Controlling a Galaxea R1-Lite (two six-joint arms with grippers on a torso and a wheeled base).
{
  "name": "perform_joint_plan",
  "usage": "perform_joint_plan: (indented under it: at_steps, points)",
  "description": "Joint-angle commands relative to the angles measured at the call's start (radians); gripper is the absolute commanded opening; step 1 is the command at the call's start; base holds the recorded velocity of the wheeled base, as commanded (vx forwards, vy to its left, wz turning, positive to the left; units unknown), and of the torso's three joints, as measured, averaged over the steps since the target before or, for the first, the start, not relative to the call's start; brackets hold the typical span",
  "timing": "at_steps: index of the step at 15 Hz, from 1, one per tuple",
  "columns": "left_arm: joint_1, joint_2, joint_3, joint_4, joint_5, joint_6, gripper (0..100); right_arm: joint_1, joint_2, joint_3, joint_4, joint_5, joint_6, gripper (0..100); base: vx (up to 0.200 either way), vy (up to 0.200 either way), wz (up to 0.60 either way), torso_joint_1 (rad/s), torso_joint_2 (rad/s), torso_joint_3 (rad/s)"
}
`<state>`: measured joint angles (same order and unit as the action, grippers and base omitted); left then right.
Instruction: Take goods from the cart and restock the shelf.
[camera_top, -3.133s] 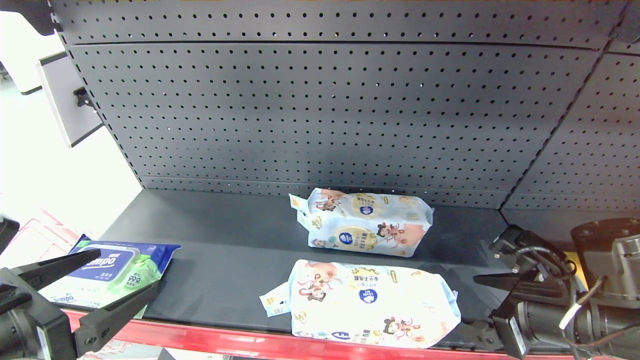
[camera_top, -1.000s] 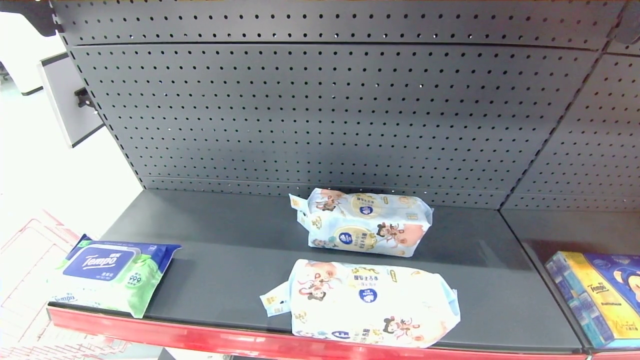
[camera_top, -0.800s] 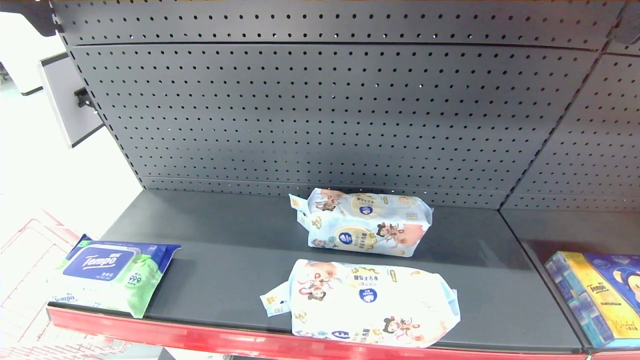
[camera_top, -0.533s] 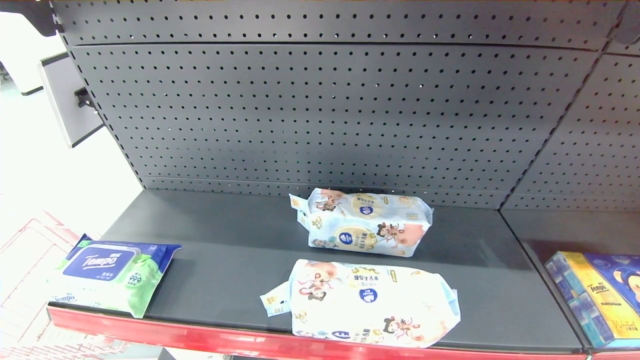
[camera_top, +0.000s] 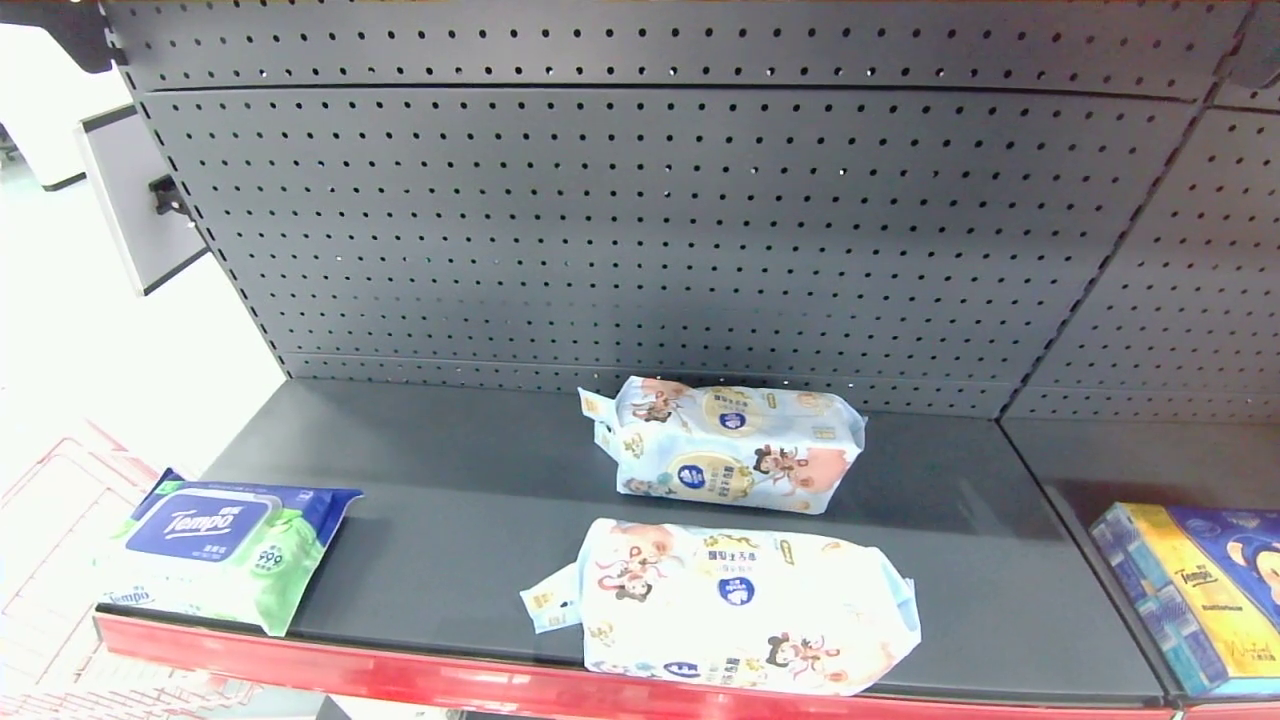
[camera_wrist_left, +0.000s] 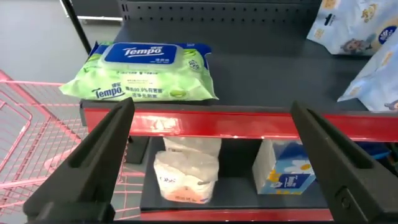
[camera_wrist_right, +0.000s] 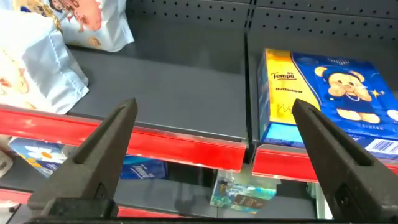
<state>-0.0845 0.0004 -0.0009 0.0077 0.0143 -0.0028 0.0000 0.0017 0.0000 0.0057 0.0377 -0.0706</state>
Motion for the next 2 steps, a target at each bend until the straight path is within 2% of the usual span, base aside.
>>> perform_joint_plan:
  at_steps: [1,2]
  points:
    - [0.0,0.0,0.001,0.0,0.001,0.0,100,0.0,0.0,0.0,0.0,-0.001,0.002,100,0.0,0.0,0.0,0.0,0.0,0.0]
    - [0.0,0.0,0.001,0.0,0.0,0.001,100,0.0,0.0,0.0,0.002,-0.002,0.005,100,0.0,0.0,0.0,0.0,0.0,0.0]
